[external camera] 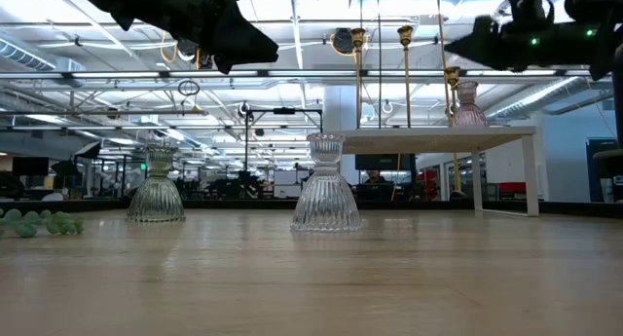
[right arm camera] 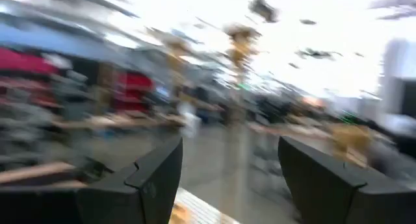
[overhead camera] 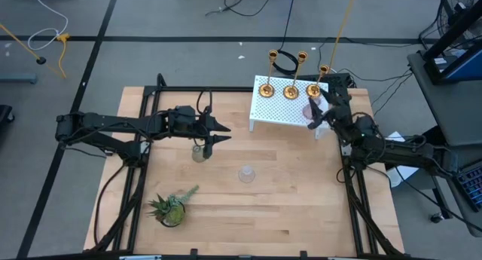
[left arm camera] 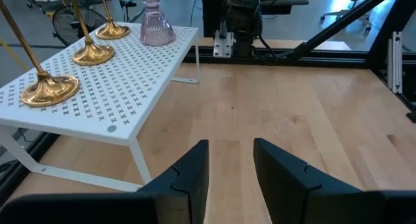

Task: Pick & Place candle stick holders
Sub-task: Put the transparent glass candle holder on the shelf

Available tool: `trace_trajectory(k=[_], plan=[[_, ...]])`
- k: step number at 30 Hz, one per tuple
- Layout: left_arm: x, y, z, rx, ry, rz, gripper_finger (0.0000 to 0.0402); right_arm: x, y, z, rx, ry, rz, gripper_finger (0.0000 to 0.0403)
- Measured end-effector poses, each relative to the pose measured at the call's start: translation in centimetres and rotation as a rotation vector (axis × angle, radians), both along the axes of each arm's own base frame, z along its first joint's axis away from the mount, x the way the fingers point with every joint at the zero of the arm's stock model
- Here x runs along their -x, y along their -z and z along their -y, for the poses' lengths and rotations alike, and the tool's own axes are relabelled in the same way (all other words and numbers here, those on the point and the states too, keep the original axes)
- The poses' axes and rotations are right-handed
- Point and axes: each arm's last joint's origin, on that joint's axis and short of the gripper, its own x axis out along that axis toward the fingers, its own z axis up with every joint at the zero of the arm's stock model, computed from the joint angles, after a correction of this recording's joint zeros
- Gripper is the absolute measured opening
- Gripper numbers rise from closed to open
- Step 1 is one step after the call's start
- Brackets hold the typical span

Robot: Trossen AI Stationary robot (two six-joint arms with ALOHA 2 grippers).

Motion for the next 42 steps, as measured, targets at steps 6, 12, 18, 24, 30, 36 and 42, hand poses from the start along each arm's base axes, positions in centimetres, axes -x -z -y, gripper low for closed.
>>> trace_trajectory(k=[6,12,18,24,30,36,42], plan=[[-1.2,1.5,1.0,-0.015,0.052,-0.050,0.0127,-0.8,0.0,-1.1,0.007,-0.427,0.022,0.0247],[-3.2,3.8,2.2,-0.043,0.111,-0.073,0.0127,-2.2,1.5,-2.9,-0.102,-0.775,-0.088,0.0247],[-4.8,6.9,2.9,0.000,0.123,-0.148,0.0127,-3.3,3.5,-4.7,-0.193,-0.949,-0.276,0.0247],[-5.4,9.3,3.1,0.097,0.160,-0.235,0.0127,-3.9,4.9,-5.5,-0.255,-0.968,-0.385,0.0247],[-5.8,10.4,4.2,0.112,0.282,-0.259,0.0128,-4.2,5.3,-5.6,-0.190,-0.961,-0.438,0.0247],[-5.8,11.2,5.7,0.108,0.267,-0.294,0.0162,-4.5,5.3,-5.5,-0.100,-0.950,-0.444,0.0247],[-6.2,10.6,6.5,0.056,0.222,-0.213,0.0228,-4.8,4.9,-5.5,0.022,-0.931,-0.429,0.0247]])
